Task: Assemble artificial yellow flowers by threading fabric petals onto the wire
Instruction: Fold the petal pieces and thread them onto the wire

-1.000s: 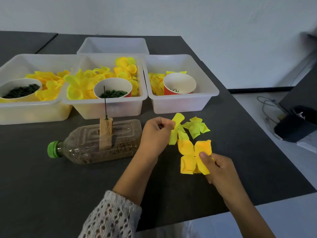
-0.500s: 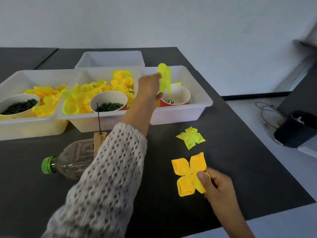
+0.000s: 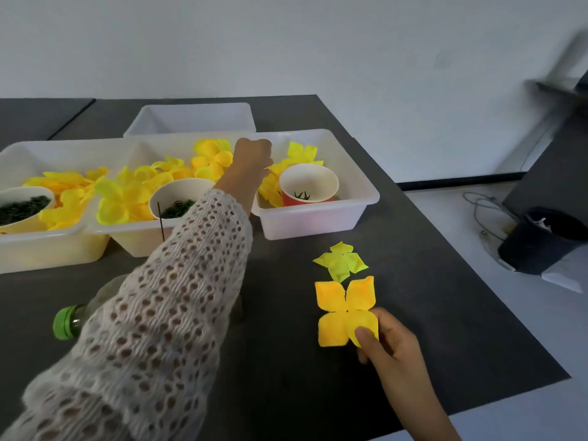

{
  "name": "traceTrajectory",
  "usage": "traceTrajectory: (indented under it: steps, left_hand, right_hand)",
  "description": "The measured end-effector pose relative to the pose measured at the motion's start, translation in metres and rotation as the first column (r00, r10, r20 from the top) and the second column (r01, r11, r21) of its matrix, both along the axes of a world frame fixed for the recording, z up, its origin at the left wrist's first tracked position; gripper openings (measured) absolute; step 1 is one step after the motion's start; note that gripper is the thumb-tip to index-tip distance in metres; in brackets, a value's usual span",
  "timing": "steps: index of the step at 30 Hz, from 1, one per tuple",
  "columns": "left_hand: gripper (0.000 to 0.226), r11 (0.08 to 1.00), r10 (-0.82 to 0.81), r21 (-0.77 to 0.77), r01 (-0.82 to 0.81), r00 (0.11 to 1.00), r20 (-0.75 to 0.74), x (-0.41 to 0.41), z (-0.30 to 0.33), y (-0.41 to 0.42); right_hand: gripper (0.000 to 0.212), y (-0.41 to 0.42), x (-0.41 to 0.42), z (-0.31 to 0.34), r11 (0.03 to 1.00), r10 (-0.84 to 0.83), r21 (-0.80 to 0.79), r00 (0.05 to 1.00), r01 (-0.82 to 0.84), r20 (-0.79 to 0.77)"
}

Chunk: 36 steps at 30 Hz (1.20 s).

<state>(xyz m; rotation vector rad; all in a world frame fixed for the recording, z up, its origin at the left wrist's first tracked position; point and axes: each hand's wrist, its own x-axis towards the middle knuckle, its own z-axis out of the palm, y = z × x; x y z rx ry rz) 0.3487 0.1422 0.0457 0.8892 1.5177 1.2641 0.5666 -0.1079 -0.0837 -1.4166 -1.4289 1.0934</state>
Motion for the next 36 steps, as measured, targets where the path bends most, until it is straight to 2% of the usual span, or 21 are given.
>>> traceTrajectory:
  steps: [4, 7, 11, 14, 17, 19, 21, 26, 31, 33, 36]
  left_hand:
    - [0.011, 0.993, -0.018, 0.119, 0.014, 1.0, 0.025, 0.007, -0.006, -0.046]
    - [0.017, 0.973, -0.159, 0.16, 0.168, 0.985, -0.065, 0.022, -0.02, -0.093]
    - [0.023, 0.903, -0.373, 0.166, 0.396, 0.915, -0.156, 0.036, -0.041, -0.148]
    - [0.024, 0.766, -0.542, 0.215, 0.606, 0.789, -0.29, 0.035, -0.056, -0.177]
    - [0.019, 0.601, -0.649, 0.092, 0.794, 0.552, -0.525, 0.033, -0.068, -0.196]
    - [0.016, 0.566, -0.652, -0.014, 0.825, 0.436, -0.62, 0.032, -0.076, -0.204]
    - [0.02, 0.568, -0.644, -0.064, 0.821, 0.394, -0.656, 0.03, -0.082, -0.208]
    - [0.01, 0.612, -0.605, 0.01, 0.79, 0.477, -0.637, 0.028, -0.089, -0.214]
    - [0.004, 0.652, -0.619, -0.008, 0.758, 0.526, -0.583, 0.026, -0.092, -0.207]
    - [0.014, 0.72, -0.599, -0.028, 0.694, 0.6, -0.529, 0.027, -0.097, -0.204]
    - [0.022, 0.842, -0.523, -0.042, 0.538, 0.793, -0.312, 0.027, -0.104, -0.198]
  right_hand:
    - [0.02, -0.001, 0.0, 0.0, 0.999, 0.025, 0.035, 1.0, -0.024, -0.014]
    - [0.016, 0.0, -0.001, -0.002, 0.998, 0.043, 0.038, 0.999, -0.044, 0.021]
    - [0.028, 0.0, -0.002, 0.001, 0.998, 0.029, 0.065, 0.999, -0.027, -0.031]
    - [0.035, 0.0, -0.005, 0.001, 0.995, 0.02, 0.094, 0.997, -0.013, -0.079]
    - [0.038, 0.001, -0.01, 0.001, 0.991, 0.033, 0.13, 0.995, -0.02, -0.098]
    - [0.04, 0.002, -0.015, 0.001, 0.989, 0.039, 0.146, 0.994, -0.023, -0.105]
    - [0.045, 0.003, -0.018, 0.001, 0.991, 0.016, 0.135, 0.996, -0.005, -0.084]
    - [0.042, 0.009, -0.023, 0.003, 0.997, -0.021, 0.071, 0.999, 0.025, -0.047]
    - [0.04, 0.01, -0.027, 0.003, 0.993, -0.053, 0.1, 0.996, 0.06, -0.068]
    - [0.041, 0.009, -0.026, 0.002, 0.99, -0.052, 0.125, 0.996, 0.06, -0.069]
    - [0.04, 0.004, -0.023, -0.002, 0.988, -0.017, 0.154, 0.998, 0.025, -0.054]
